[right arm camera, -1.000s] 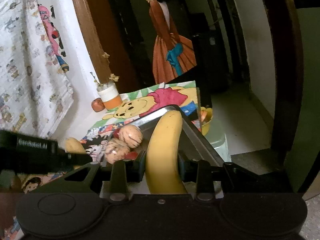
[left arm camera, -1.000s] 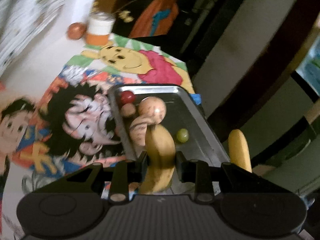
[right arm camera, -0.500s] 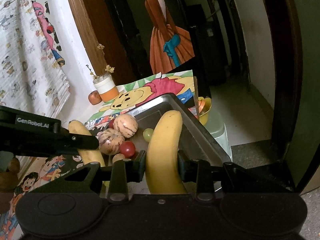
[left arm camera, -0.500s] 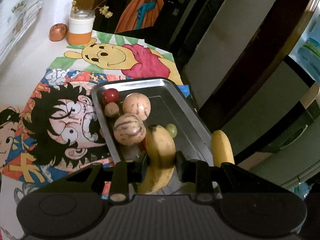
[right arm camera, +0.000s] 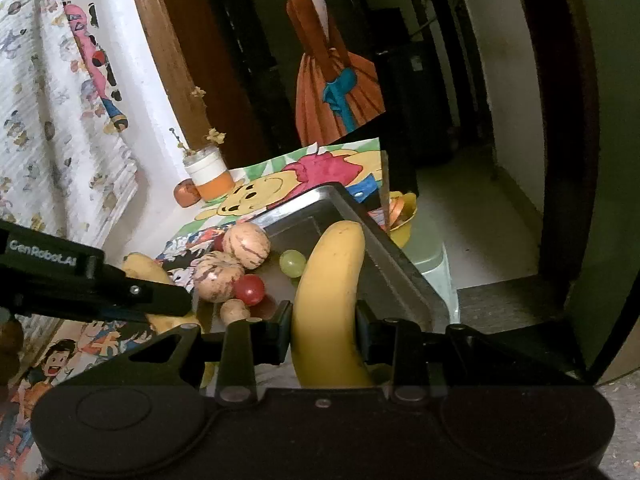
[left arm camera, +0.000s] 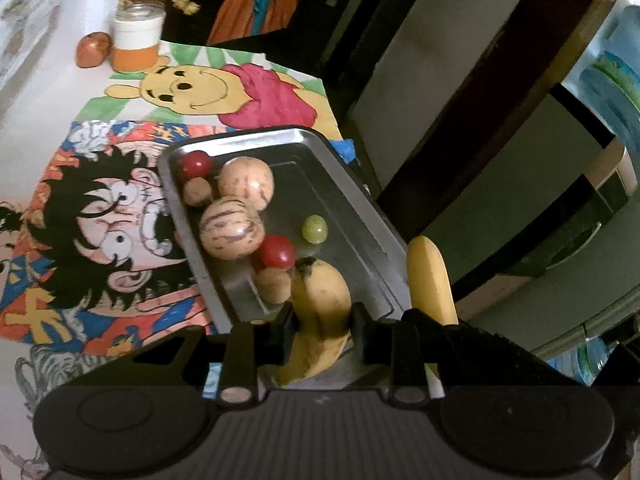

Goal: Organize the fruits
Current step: 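Carry the banana over the metal tray with the left tool while the right tool carries its banana there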

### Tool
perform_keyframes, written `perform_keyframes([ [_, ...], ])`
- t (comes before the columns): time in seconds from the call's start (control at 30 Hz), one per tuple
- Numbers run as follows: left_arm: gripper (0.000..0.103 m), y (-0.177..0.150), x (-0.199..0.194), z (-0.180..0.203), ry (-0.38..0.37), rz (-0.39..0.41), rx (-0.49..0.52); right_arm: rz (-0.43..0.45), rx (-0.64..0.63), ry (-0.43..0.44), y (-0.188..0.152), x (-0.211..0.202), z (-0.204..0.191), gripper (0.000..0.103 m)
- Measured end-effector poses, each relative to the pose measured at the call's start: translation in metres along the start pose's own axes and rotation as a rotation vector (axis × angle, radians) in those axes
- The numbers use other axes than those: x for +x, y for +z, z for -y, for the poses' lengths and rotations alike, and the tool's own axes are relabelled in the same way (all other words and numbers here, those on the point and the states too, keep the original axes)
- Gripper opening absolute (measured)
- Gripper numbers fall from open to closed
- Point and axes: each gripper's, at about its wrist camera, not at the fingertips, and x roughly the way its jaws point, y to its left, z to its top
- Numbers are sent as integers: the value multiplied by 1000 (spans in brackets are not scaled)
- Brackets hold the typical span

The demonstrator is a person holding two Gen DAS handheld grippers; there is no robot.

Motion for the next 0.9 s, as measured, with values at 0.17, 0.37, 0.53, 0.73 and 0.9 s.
perform_keyframes([
  [0.17, 32, 6, 18, 8, 21, -15, 40, 10, 1, -31, -1, 2, 6, 34],
  [0.37, 32, 13, 38, 15, 28, -34, 70, 5, 14, -51, 0, 9, 15, 34],
  [0.53, 32, 17, 53, 19, 39, -52, 86, -1, 12, -53, -2, 13, 19, 35],
  [0.73, 32, 14, 61, 21, 37, -59, 90, -4, 9, -54, -3, 16, 20, 35],
  [0.9, 32, 13, 66, 19, 10, -74, 70, -5, 7, -57, -4, 18, 19, 35],
])
